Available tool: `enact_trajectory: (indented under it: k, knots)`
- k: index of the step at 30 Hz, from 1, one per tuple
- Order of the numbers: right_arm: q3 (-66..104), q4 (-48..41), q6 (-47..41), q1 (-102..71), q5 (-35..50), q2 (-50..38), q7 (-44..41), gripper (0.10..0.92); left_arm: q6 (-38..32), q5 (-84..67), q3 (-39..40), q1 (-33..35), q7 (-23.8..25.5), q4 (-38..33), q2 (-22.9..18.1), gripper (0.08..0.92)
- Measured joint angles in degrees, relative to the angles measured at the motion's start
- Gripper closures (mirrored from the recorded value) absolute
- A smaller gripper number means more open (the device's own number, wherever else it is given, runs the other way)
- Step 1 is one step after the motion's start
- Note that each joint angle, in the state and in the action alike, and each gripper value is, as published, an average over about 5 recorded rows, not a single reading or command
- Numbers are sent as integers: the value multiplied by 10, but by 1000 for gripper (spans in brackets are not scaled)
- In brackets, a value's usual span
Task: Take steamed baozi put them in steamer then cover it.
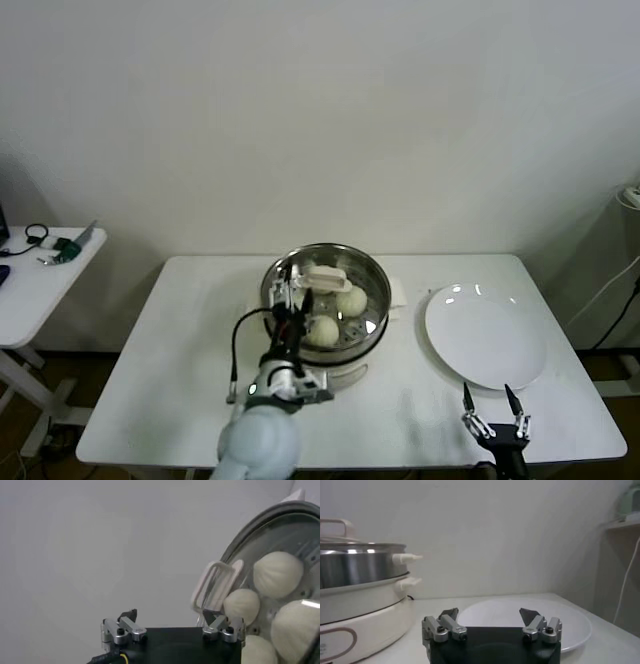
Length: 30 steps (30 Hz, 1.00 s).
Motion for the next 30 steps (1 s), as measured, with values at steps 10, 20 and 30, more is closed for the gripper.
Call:
enact_trajectory:
  k: [10,20,30]
  knots:
    - [4,24,-11,-9,-14,0,14,203,-114,-298,-155,99,-71,-40,2,177]
    - [5,32,-23,-4,-24,-1,17,203,-256,-618,-291,164,-65,15,28,177]
    - [5,35,-34,2,-29,-2,14,203,-344,-740,-331,189,-50,79,35,177]
